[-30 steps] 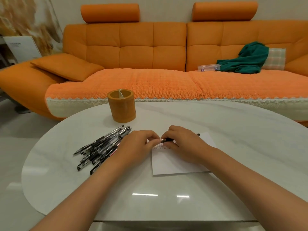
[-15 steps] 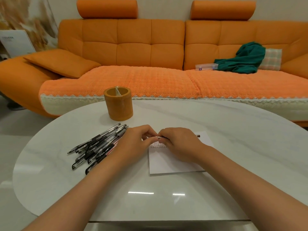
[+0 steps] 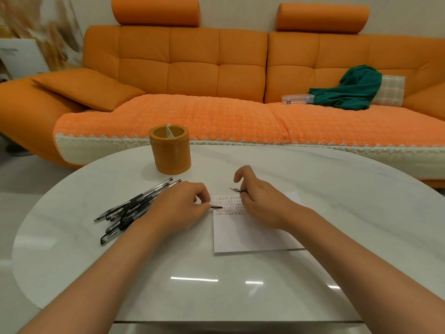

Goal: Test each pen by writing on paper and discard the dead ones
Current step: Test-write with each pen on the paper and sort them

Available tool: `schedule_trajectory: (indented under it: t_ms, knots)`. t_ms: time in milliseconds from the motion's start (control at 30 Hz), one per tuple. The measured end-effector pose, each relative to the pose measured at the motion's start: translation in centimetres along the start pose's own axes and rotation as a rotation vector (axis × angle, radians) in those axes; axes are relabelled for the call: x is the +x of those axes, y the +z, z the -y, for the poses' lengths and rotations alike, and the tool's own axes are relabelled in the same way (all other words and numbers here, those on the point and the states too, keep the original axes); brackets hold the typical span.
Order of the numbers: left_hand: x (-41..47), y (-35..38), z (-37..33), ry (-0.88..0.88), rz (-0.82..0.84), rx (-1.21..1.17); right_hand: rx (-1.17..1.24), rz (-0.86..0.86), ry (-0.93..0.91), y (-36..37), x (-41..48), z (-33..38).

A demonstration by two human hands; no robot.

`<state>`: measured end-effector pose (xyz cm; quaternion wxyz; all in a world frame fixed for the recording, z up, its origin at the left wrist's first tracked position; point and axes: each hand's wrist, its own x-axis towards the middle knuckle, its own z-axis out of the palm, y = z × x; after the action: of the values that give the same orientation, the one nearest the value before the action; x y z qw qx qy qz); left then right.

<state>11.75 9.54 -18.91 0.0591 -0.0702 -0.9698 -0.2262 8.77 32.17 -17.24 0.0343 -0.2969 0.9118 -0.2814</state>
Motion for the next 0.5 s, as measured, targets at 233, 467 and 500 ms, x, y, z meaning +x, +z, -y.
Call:
schedule_trajectory:
  t_ms: [233,467,500]
  knots:
    - [0.3,0.8,-0.1,0.079,0.001,0.043,0.6,-0.076,0.165,0.5,0.7,0.5]
    - [0.9,1.1,-0.2,0.091,0.073,-0.002,0.871,-0.048,0.139,1.2,0.4,0.0]
    - [1.0,1.1,-0.1,0.099,0.083,0.005,0.894,-0.063,0.149,1.4,0.4,0.1]
